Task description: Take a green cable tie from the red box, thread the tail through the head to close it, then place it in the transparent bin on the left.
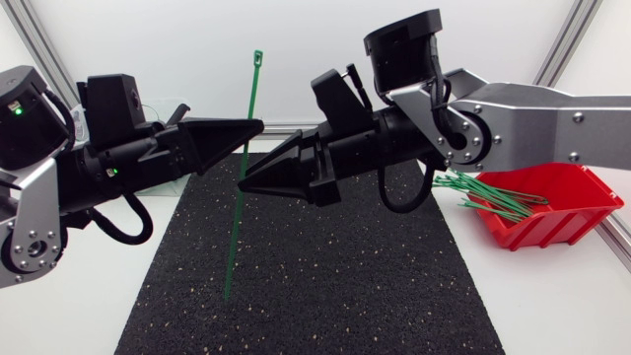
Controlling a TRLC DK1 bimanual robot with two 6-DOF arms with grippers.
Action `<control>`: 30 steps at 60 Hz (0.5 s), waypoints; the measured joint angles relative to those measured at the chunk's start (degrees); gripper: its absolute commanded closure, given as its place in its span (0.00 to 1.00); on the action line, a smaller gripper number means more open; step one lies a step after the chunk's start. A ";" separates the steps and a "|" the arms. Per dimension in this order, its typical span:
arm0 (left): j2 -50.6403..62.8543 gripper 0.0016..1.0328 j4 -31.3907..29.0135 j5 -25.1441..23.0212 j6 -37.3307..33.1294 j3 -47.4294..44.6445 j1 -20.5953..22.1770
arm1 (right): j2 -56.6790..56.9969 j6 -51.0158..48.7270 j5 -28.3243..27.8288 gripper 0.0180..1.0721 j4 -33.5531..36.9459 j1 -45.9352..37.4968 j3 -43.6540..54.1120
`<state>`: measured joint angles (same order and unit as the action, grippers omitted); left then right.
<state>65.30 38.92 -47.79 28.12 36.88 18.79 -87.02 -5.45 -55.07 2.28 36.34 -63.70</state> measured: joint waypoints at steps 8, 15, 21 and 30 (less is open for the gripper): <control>-0.02 0.96 0.02 0.00 0.42 -0.13 0.00 | 0.00 0.11 0.02 0.63 -0.20 0.00 -0.37; -0.04 0.96 0.02 0.00 0.42 -0.22 0.00 | 0.00 0.13 0.00 0.65 -0.48 0.00 -0.48; -0.04 0.96 0.02 0.00 0.42 -0.22 0.00 | 0.00 0.13 0.00 0.66 -0.61 0.00 -0.50; -0.04 0.96 0.04 0.00 0.44 -0.22 0.02 | 0.00 0.13 0.00 0.70 -0.63 0.00 -0.50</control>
<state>65.25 38.96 -47.79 28.56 36.67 18.81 -87.02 -5.32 -55.07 1.65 36.34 -64.20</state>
